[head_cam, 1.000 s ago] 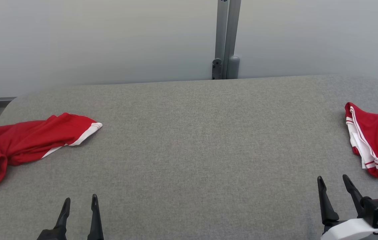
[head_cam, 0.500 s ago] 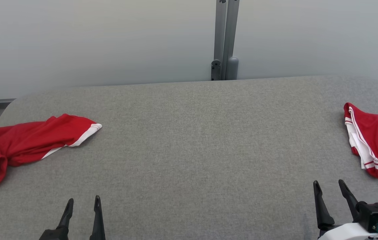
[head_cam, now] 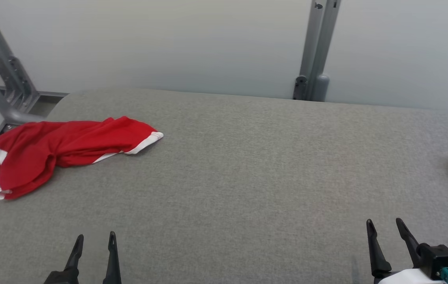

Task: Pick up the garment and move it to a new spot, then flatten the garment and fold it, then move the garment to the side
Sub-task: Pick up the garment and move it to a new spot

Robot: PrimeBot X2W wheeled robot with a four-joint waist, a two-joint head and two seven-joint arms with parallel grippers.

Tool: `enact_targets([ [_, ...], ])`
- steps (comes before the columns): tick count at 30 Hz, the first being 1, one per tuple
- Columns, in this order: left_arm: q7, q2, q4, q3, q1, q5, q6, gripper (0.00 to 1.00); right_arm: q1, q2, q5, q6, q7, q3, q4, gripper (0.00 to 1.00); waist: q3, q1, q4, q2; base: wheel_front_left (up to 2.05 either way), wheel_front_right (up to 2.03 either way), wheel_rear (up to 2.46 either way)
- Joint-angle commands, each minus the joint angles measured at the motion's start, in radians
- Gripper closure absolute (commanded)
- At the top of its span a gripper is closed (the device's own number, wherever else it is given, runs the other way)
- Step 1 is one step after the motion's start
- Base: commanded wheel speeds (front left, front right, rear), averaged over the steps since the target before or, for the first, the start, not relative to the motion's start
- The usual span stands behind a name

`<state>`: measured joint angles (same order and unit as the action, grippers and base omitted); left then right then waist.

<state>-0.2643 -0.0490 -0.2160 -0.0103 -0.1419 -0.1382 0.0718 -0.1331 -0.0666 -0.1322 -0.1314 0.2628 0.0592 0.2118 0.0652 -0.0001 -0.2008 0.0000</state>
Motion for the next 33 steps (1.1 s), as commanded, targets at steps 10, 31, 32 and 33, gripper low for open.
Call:
enact_targets([
  [10,0.000,-0.004,0.019,-0.070,-0.040,0.007,0.012,0.00,0.038,0.009,-0.013,0.001,0.003,-0.054,0.023,0.00,0.005,0.0001,-0.274,0.0000,0.00,0.00,0.00],
  [31,0.014,-0.002,-0.037,-0.010,0.320,-0.070,0.042,0.00,0.207,-0.157,-0.005,0.001,0.003,-0.054,-0.062,0.00,-0.420,0.0001,-0.152,0.0000,0.00,0.00,0.00],
  [32,0.031,-0.002,-0.052,-0.006,0.375,-0.090,0.043,0.00,0.233,-0.179,-0.010,0.001,0.003,-0.053,-0.074,0.00,-0.468,0.0001,-0.142,0.0000,0.00,0.00,0.00],
  [33,0.054,-0.002,-0.070,-0.006,0.430,-0.107,0.044,0.00,0.259,-0.199,-0.017,0.001,0.002,-0.049,-0.087,0.00,-0.518,0.0001,-0.132,0.0000,0.00,0.00,0.00],
])
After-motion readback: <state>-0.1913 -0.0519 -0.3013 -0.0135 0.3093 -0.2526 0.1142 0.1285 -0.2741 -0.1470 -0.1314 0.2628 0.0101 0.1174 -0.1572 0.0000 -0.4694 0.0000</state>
